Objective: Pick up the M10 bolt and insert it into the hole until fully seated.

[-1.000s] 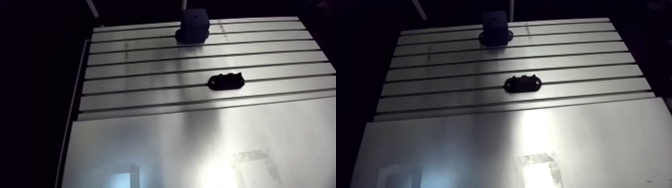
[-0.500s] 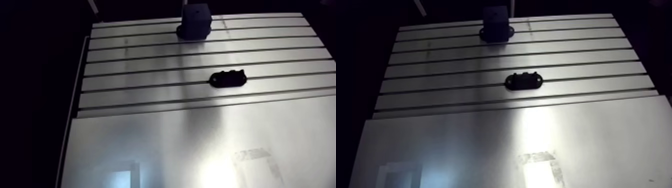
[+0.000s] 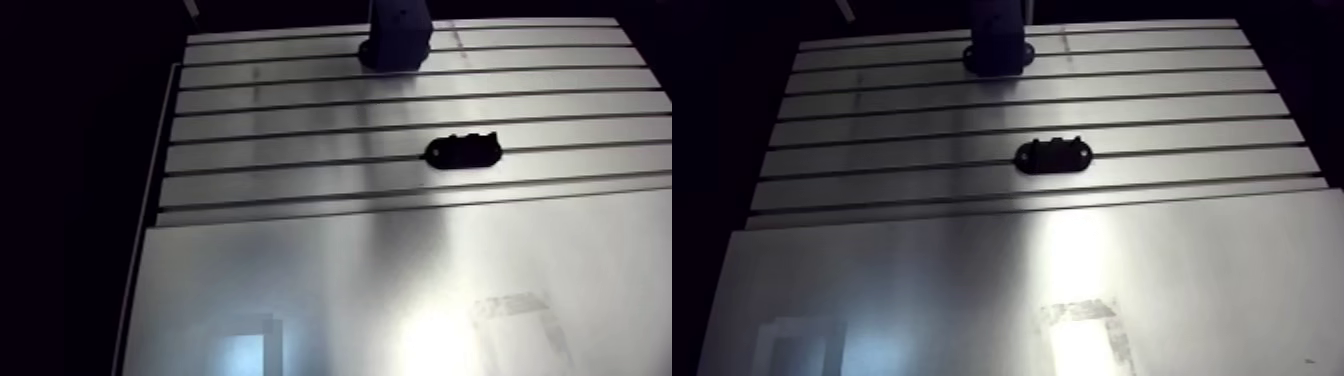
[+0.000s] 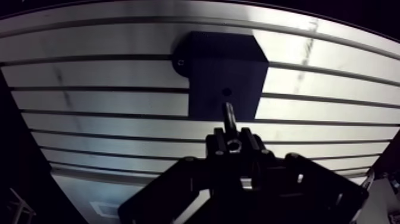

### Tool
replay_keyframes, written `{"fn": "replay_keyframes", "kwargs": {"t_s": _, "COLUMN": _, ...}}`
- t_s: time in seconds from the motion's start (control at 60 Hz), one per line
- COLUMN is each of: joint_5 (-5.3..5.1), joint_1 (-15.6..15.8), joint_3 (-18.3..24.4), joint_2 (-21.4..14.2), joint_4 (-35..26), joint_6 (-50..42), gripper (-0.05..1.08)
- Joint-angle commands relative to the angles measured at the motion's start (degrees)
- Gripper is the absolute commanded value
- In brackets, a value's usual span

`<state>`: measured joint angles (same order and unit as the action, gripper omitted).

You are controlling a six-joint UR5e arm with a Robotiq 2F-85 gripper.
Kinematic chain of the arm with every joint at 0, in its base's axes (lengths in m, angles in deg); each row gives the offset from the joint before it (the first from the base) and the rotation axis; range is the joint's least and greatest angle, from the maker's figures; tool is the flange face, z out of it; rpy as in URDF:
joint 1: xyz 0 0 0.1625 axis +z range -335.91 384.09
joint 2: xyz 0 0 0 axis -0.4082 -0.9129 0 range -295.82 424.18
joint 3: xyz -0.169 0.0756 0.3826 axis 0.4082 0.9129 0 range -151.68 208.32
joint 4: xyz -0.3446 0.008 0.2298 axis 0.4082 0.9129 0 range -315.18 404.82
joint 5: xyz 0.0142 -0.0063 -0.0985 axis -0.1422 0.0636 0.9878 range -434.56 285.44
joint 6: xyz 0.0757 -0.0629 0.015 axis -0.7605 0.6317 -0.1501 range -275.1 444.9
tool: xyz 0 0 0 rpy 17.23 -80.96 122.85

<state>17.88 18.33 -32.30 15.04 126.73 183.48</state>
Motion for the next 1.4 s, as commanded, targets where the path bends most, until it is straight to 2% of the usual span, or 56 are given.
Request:
{"fn": "replay_keyframes", "kwargs": {"t_s": 0.017, "joint_5": 0.07, "joint_1": 0.39, "joint_3": -0.41, "joint_2": 0.24, "joint_4": 0.05, "joint_6": -0.11, "gripper": 1.08}}
{"fn": "replay_keyframes", "kwargs": {"t_s": 0.5, "joint_5": 0.25, "joint_1": 0.39, "joint_3": -0.42, "joint_2": 0.41, "joint_4": 0.40, "joint_6": -0.11, "gripper": 1.08}}
{"fn": "replay_keyframes", "kwargs": {"t_s": 0.7, "joint_5": 0.77, "joint_1": 0.39, "joint_3": -0.41, "joint_2": 0.50, "joint_4": 0.40, "joint_6": -0.11, "gripper": 1.08}}
{"fn": "replay_keyframes", "kwargs": {"t_s": 1.317, "joint_5": 0.86, "joint_1": 0.39, "joint_3": -0.68, "joint_2": 0.59, "joint_4": 0.40, "joint_6": -0.11, "gripper": 1.08}}
{"fn": "replay_keyframes", "kwargs": {"t_s": 1.4, "joint_5": 1.19, "joint_1": 0.39, "joint_3": -0.68, "joint_2": 0.59, "joint_4": 0.47, "joint_6": -0.11, "gripper": 1.08}}
